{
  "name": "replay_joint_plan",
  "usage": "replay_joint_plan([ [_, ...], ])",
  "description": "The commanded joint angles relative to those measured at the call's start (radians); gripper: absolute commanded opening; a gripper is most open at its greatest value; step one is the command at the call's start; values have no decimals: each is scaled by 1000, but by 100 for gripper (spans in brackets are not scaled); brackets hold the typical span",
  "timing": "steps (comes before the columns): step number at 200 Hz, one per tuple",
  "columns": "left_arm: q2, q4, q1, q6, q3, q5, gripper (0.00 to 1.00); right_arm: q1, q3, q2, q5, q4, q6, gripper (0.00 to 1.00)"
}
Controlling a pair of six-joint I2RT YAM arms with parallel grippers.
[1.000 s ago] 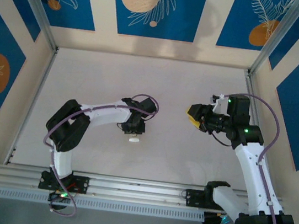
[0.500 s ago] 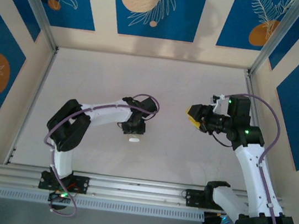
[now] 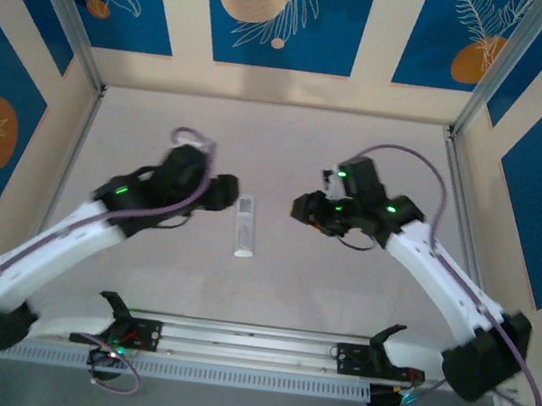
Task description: Load the batteries into the remote control
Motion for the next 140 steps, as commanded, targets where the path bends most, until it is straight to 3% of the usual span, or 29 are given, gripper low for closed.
replay_joint_plan([
  [1,-151,56,164,215,-191,183,63,92,70,173,171,25,-38,44],
  [15,-156,18,303,250,-241,371,64,148,145,289,202,38,-45,42],
  [32,-146,-25,368,298,-245,487,65,206,227,415,252,53,-61,41],
  [59,-119,-77,388,389,-222,502,71,251,312,563,343,45,-61,38],
  [88,-137,24,398,410,-310,520,79,291,362,640,398,6,-78,28],
  [140,-110,108,421,392,-380,560,94,298,326,675,358,23,-84,21],
])
